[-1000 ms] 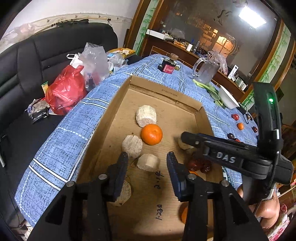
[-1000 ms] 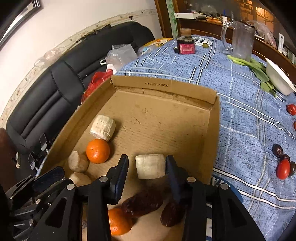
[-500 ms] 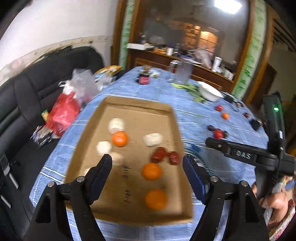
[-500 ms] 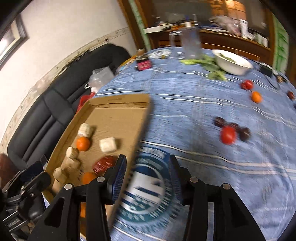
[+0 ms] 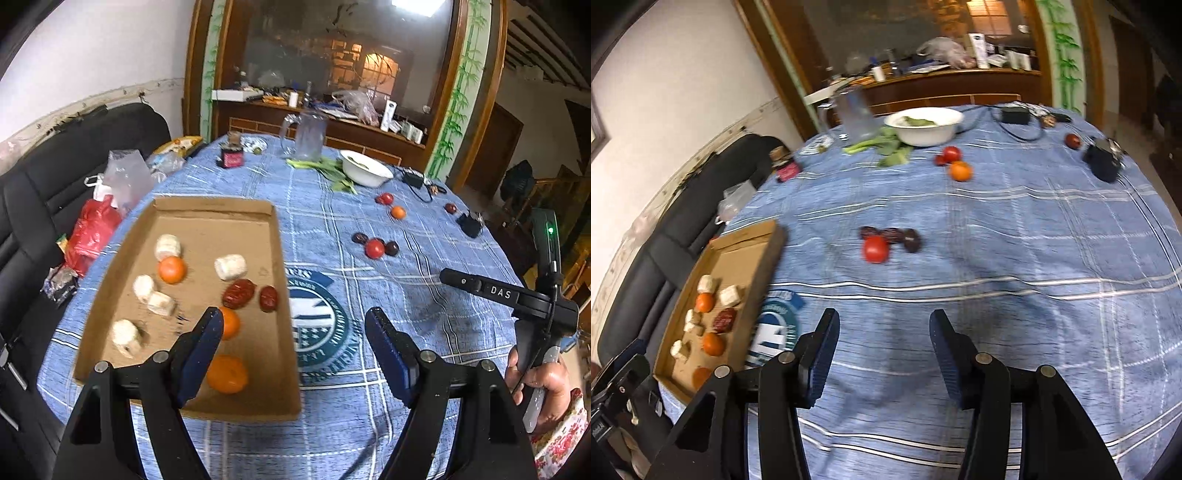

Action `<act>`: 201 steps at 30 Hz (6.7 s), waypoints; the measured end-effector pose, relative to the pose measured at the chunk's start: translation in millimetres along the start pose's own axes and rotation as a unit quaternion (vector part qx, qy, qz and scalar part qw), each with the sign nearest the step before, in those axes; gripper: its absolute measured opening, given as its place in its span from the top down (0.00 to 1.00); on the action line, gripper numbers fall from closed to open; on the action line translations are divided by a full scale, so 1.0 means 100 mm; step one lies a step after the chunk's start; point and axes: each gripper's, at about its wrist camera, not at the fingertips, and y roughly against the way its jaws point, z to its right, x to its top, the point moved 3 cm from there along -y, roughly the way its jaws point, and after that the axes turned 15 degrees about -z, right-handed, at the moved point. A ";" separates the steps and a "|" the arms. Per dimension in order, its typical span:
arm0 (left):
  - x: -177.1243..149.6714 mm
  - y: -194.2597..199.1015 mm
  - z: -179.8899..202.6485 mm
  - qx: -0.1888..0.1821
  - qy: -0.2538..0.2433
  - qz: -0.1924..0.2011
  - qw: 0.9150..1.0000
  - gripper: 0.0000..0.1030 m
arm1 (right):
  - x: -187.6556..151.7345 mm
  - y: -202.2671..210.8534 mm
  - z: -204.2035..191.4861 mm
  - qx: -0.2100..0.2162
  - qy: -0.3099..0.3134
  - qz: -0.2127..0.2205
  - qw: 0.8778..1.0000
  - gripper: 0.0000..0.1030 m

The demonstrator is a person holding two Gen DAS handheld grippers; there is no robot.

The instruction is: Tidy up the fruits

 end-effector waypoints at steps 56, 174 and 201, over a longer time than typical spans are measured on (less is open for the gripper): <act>1.19 -2.14 1.16 -0.021 -0.060 -0.083 0.995 0.66 | 1.07 -0.82 0.63 0.034 -0.030 0.004 0.999 0.75; 1.19 -1.36 0.73 0.076 -0.087 -0.033 0.993 0.31 | 1.07 -1.07 0.31 -0.066 0.015 -0.012 0.998 0.57; 1.14 -1.25 0.91 0.093 -0.110 0.019 0.989 0.31 | 1.02 -1.01 0.30 -0.074 0.024 -0.001 0.997 0.71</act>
